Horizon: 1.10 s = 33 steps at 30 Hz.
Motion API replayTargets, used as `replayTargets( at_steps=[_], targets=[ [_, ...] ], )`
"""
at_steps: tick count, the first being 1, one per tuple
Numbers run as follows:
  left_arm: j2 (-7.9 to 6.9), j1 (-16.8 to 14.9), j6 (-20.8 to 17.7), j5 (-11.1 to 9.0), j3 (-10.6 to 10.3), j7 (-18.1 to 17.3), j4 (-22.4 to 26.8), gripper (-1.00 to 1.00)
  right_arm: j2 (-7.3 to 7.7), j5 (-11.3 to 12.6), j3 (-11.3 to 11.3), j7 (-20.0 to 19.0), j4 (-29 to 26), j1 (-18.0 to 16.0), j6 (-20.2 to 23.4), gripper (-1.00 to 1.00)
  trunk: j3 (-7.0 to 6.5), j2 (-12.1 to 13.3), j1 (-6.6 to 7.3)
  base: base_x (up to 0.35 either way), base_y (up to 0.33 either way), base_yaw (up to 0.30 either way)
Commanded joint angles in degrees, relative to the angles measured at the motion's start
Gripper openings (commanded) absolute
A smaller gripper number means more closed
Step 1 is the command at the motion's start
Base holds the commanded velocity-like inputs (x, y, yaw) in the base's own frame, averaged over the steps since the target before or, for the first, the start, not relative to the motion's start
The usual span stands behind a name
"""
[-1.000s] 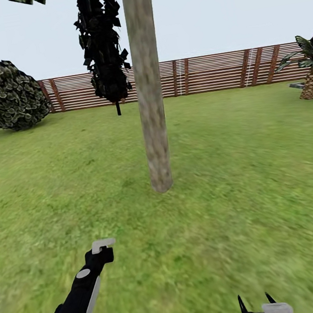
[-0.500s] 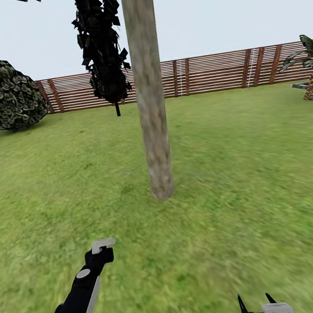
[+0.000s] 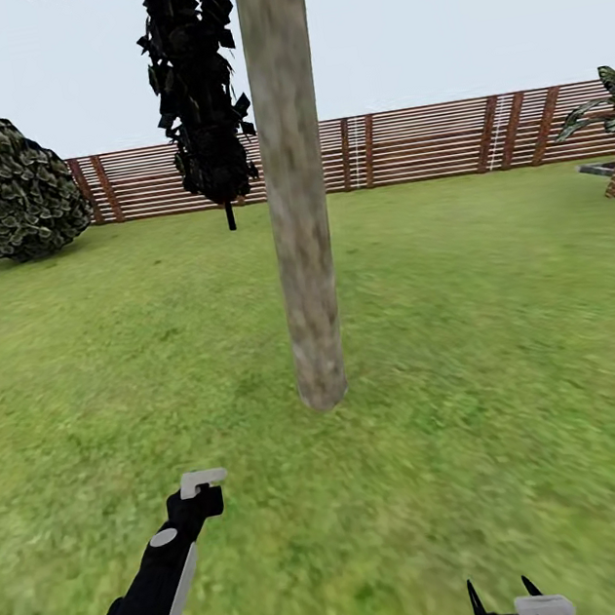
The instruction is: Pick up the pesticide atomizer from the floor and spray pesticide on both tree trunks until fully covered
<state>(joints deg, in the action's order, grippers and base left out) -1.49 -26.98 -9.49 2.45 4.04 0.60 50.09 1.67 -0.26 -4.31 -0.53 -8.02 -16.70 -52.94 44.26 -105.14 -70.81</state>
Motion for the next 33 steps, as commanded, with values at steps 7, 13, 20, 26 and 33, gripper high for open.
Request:
replayTargets(
  at_steps=[7, 13, 20, 26, 33],
  targets=[
    [0.00, 0.0, 0.0, 0.0, 0.0, 0.0, 0.0, -1.00, 0.00, 0.0, 0.0, -0.1, 0.0, 0.0, 0.0, 1.00, 0.00, 0.0, 0.00, 0.339, 0.000, -0.183],
    [0.00, 0.0, 0.0, 0.0, 0.0, 0.0, 0.0, -1.00, 0.00, 0.0, 0.0, 0.0, 0.0, 0.0, 0.0, 1.00, 0.00, 0.0, 0.00, 0.339, 0.000, -0.166],
    [-0.09, 0.0, -0.1, 0.0, 0.2, -0.1, 0.2, -1.00, -0.25, 0.0, 0.0, 0.0, -0.1, 0.0, 0.0, 1.00, 0.00, 0.0, 0.00, 0.339, 0.000, -0.015],
    [-0.09, 0.0, 0.0, 0.0, 0.2, 0.0, 0.0, -1.00, -0.47, 0.1, 0.0, 0.1, 0.1, 0.0, 0.1, 1.00, 0.00, 0.0, 0.00, 0.333, 0.000, -0.001],
    [-0.09, 0.0, 0.1, 0.1, 0.1, 0.0, -0.1, -1.00, -0.67, 0.2, -0.1, -0.1, -0.3, -0.1, 0.1, 1.00, 0.00, 0.0, 0.00, 0.078, 0.000, 0.000]
  ],
)
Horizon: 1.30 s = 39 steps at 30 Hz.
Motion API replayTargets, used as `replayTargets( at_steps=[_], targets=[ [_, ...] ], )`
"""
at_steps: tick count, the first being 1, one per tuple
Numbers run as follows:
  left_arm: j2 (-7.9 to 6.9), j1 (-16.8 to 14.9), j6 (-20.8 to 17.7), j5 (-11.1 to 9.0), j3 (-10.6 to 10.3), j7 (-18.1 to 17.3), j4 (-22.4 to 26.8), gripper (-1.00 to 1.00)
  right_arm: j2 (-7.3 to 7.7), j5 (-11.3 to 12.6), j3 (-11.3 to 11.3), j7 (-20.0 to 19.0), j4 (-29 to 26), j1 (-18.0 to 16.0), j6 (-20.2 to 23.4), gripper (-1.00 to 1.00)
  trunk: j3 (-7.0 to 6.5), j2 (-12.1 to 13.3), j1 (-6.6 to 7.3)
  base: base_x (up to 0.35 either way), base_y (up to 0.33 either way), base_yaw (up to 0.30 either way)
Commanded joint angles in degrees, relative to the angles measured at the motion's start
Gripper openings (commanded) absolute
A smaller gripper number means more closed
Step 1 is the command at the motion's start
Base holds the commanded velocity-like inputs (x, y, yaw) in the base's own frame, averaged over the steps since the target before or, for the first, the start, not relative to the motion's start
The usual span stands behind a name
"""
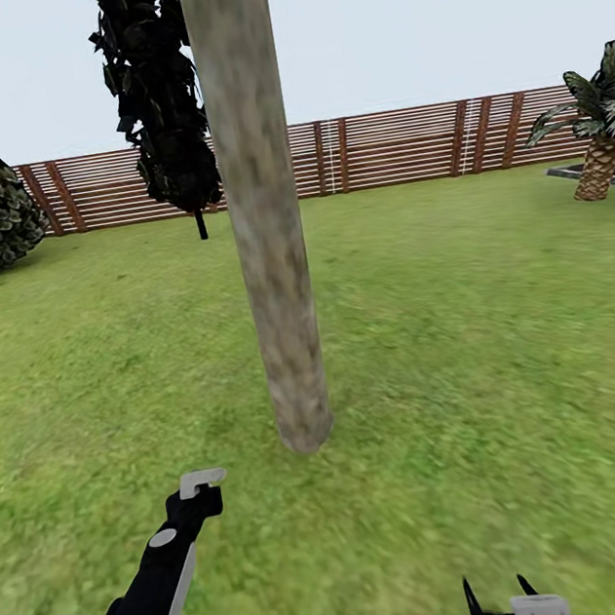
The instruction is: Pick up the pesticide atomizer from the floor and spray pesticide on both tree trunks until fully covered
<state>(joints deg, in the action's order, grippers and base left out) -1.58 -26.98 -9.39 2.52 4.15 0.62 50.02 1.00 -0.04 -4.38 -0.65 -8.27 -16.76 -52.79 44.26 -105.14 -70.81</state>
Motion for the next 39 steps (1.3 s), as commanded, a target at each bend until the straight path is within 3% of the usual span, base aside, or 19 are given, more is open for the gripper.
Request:
replayTargets(
  at_steps=[1, 4, 6, 10, 12, 14, 17, 18, 19, 20, 21, 24, 26, 28, 31, 39],
  targets=[
    [0.00, 0.0, 0.0, 0.0, 0.0, -0.1, 0.0, -1.00, -0.01, 0.0, 0.0, -0.1, -0.4, 0.0, 0.0, 1.00, 0.00, 0.0, 0.00, 0.006, 0.000, 0.000],
    [0.00, 0.0, 0.1, 0.1, 0.0, -0.3, 0.0, -1.00, -0.28, 0.0, 0.0, -0.1, -3.1, -0.6, 0.5, 1.00, 0.00, 0.0, 0.00, 0.003, 0.000, 0.000],
    [-0.04, 0.1, 0.1, 0.2, 0.0, -0.4, 0.0, -1.00, -1.26, 0.0, 0.0, -0.1, -7.1, -2.0, 3.1, 1.00, 0.00, 0.0, 0.00, 0.001, 0.000, 0.000],
    [-0.22, 0.5, 0.2, 0.2, 0.0, -0.8, 0.1, -1.00, -3.93, 0.0, 0.4, -0.2, -16.1, -4.9, 12.9, 1.00, 0.00, 0.0, 0.00, 0.000, 0.000, 0.000],
    [-0.35, 0.6, 1.0, 0.1, -0.3, -1.0, 0.2, -1.00, -5.69, 0.0, 2.7, -0.3, -20.7, -6.7, 19.9, 1.00, 0.00, 0.0, 0.00, 0.000, 0.000, 0.000],
    [-0.29, 0.6, 2.0, 0.3, -0.6, -1.1, 0.8, -1.00, -7.46, 0.0, 7.7, -0.3, -24.3, -8.4, 25.9, 1.00, 0.00, 0.0, 0.00, 0.000, 0.000, 0.000],
    [-0.64, 0.3, 2.5, 0.9, -2.4, -2.9, 1.8, -1.00, -8.72, -0.1, 18.1, -0.3, -28.9, -10.5, 31.5, 1.00, 0.00, 0.0, 0.00, 0.000, 0.000, 0.000],
    [-2.55, 0.2, 2.5, 4.1, -5.2, -10.1, 2.3, -1.00, -9.06, -0.1, 29.6, -4.0, -35.4, -11.6, 38.7, 1.00, 0.00, 0.0, 0.00, 0.000, 0.000, 0.000],
    [-3.06, 0.3, 2.4, 5.3, -5.4, -11.8, 2.3, -1.00, -9.05, -0.2, 30.7, -6.2, -36.8, -11.7, 40.7, 1.00, 0.00, 0.0, 0.00, 0.000, 0.000, 0.000],
    [-3.68, 0.4, 2.4, 6.6, -5.5, -13.6, 2.2, -1.00, -8.98, -0.2, 31.4, -9.6, -38.1, -11.7, 42.9, 1.00, 0.00, 0.0, 0.00, 0.000, 0.000, 0.000],
    [-5.33, 0.7, 2.5, 9.6, -5.8, -18.1, 1.3, -1.00, -8.47, -0.4, 32.3, -22.3, -40.3, -11.8, 46.6, 1.00, 0.00, 0.0, 0.00, 0.000, 0.000, 0.000],
    [-5.97, 0.9, 2.6, 12.7, -5.9, -21.4, 0.3, -1.00, -6.51, -0.6, 32.4, -29.5, -41.9, -11.8, 47.6, 1.00, 0.00, 0.0, 0.00, 0.000, 0.000, 0.000],
    [-6.10, 1.1, 2.7, 14.5, -5.9, -24.2, 0.1, -1.00, -5.03, -0.6, 32.5, -30.9, -42.7, -11.8, 47.8, 1.00, 0.00, 0.0, 0.00, 0.000, 0.000, 0.000],
    [-6.23, 1.3, 2.6, 17.6, -5.7, -30.9, 0.0, -1.00, -3.36, -0.6, 32.5, -31.9, -43.8, -11.8, 47.9, 1.00, 0.00, 0.0, 0.00, 0.000, 0.000, 0.000],
    [-6.78, 1.4, 2.5, 20.8, -5.3, -38.9, 0.0, -1.00, -2.52, -0.6, 32.5, -32.4, -44.4, -11.8, 47.9, 1.00, 0.00, 0.0, 0.00, 0.000, 0.000, 0.000],
    [-9.64, 1.4, 2.8, 22.3, -5.6, -47.0, 0.0, -1.00, -1.86, -0.8, 32.6, -32.5, -44.4, -11.8, 48.0, 1.00, 0.00, 0.0, 0.00, 0.000, 0.000, 0.000]
  ],
)
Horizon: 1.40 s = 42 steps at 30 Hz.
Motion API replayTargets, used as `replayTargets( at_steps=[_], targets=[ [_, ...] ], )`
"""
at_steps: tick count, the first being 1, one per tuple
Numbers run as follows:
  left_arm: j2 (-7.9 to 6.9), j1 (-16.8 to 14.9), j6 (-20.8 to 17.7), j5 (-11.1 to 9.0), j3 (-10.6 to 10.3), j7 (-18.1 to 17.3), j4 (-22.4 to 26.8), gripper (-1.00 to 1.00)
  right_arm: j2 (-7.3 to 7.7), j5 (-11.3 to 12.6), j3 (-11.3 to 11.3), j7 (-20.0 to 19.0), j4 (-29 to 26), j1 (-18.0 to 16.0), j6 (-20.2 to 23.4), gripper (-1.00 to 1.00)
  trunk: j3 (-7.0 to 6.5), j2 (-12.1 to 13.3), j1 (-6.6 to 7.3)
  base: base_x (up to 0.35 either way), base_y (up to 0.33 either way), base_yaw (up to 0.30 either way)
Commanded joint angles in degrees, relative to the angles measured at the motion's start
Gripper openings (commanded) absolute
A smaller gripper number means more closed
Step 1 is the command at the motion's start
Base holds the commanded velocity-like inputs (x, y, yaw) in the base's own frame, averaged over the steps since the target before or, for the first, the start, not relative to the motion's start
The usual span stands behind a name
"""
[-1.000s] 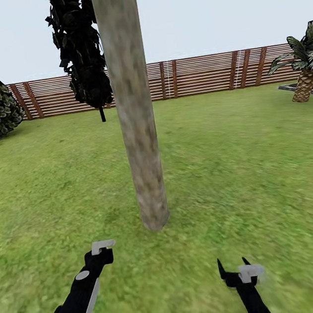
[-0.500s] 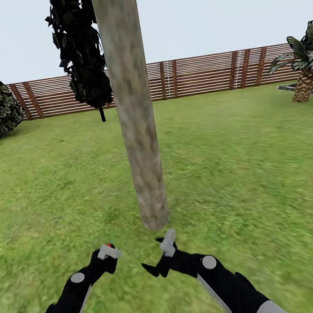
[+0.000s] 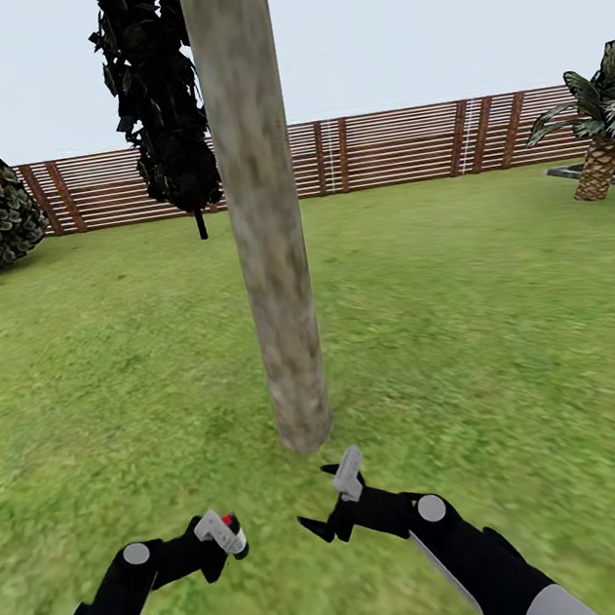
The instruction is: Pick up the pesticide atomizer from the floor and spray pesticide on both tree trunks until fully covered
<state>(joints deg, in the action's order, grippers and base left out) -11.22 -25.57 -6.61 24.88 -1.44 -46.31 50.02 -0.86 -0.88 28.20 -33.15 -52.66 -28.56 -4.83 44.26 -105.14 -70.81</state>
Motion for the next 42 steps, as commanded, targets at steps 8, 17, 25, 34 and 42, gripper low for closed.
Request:
replayTargets(
  at_steps=[8, 17, 25, 34, 42],
  targets=[
    [-1.00, -0.2, 0.1, 4.0, -0.2, -7.1, -0.1, -1.00, 1.00, -6.6, 0.2, -0.1, 0.3, 0.0, 0.0, 1.00, 0.00, 0.0, 0.00, 0.000, 0.000, 0.000],
    [-0.70, -0.4, 0.0, 6.2, -0.3, -11.9, -0.1, -1.00, 2.12, -12.6, 0.0, -8.8, 0.3, 0.0, 0.1, -1.00, 0.00, 0.0, 0.00, 0.000, 0.000, 0.000],
    [1.08, -0.3, -0.4, 10.9, -0.3, -12.4, -0.2, -1.00, 2.35, -14.7, -0.1, -9.7, 0.2, 0.0, 0.1, -1.00, 0.00, 0.0, 0.00, 0.000, 0.000, 0.000],
    [6.04, -0.7, -0.5, 19.4, -0.2, -12.7, -0.2, -1.00, 2.36, -18.2, 0.1, -9.7, 0.4, 0.0, 0.2, -1.00, 0.00, 0.0, 0.00, 0.000, 0.000, 0.000],
    [9.39, -0.8, -0.5, 20.6, -0.2, -13.8, -0.2, -1.00, 2.33, -18.4, 0.1, -9.8, 0.4, 0.0, 0.2, -1.00, 0.00, 0.0, 0.00, 0.000, 0.000, 0.000]
  ],
)
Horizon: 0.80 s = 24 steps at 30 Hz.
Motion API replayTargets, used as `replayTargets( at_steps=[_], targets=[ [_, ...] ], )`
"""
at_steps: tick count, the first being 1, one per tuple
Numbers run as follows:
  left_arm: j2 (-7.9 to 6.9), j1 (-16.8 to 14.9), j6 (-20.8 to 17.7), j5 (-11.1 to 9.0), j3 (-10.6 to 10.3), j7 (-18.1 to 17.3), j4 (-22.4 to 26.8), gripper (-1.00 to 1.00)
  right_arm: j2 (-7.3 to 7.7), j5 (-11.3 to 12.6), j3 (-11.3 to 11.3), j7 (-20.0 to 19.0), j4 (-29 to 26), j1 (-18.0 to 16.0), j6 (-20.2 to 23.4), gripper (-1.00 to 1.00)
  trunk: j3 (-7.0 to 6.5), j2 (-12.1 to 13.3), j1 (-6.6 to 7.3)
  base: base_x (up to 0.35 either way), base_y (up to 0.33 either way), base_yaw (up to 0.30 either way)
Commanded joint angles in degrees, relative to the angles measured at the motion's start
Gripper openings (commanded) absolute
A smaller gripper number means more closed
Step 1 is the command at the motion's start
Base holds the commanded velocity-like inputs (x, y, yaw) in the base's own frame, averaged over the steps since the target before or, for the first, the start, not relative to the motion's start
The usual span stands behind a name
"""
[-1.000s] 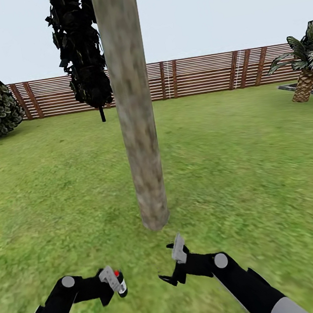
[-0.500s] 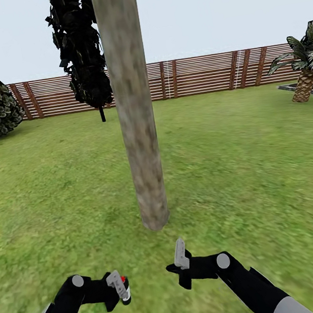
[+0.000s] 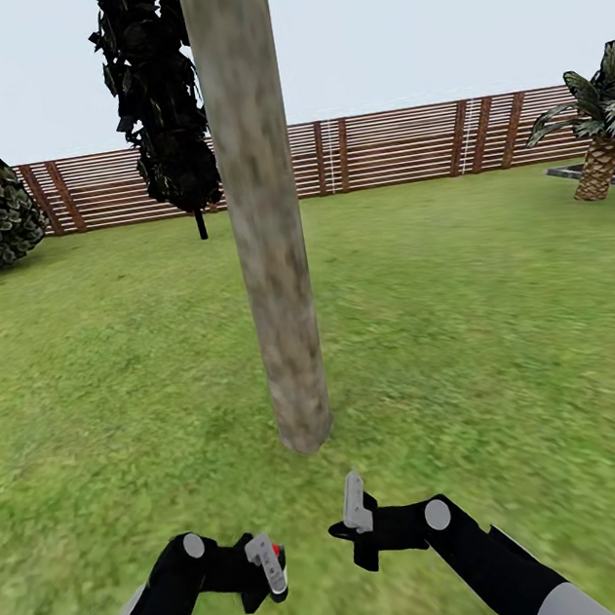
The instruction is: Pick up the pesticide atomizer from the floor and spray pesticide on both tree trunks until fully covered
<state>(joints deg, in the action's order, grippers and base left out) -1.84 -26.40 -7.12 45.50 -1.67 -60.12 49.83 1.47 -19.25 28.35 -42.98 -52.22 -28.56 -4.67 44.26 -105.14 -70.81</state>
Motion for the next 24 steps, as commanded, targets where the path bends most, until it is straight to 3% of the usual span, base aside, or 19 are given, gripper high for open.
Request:
replayTargets(
  at_steps=[1, 4, 10, 17, 24],
  targets=[
    [0.26, 0.0, 0.0, 0.0, 0.0, 0.0, 0.0, -1.00, -0.02, 0.0, 0.0, 0.0, 0.0, 0.0, 0.0, -1.00, 0.00, 0.0, 0.00, 0.000, 0.000, 0.000],
    [1.51, 0.0, 0.0, 0.2, -0.1, 0.1, 0.0, -1.00, -0.06, 0.0, 0.0, 0.0, 0.0, 0.0, 0.0, -1.00, 0.00, 0.0, 0.00, 0.000, 0.000, 0.000],
    [1.94, 0.1, 0.0, 0.2, 0.0, 0.2, 0.0, -1.00, -0.15, 0.0, 0.0, 0.0, 0.0, 0.0, 0.0, -1.00, 0.00, 0.0, 0.00, 0.000, 0.000, 0.000],
    [3.66, 0.1, 0.0, 0.3, -0.1, 0.6, 0.0, -1.00, -0.16, 0.0, 0.0, 0.0, 0.1, 0.0, 0.0, -1.00, 0.00, 0.0, 0.00, 0.000, 0.000, 0.000],
    [4.49, 0.1, 0.0, 0.2, -0.1, 0.7, -0.1, -1.00, -0.19, 0.0, 0.0, 0.0, 0.1, 0.0, 0.0, -1.00, 0.00, 0.0, 0.00, 0.000, 0.000, 0.000]
  ],
)
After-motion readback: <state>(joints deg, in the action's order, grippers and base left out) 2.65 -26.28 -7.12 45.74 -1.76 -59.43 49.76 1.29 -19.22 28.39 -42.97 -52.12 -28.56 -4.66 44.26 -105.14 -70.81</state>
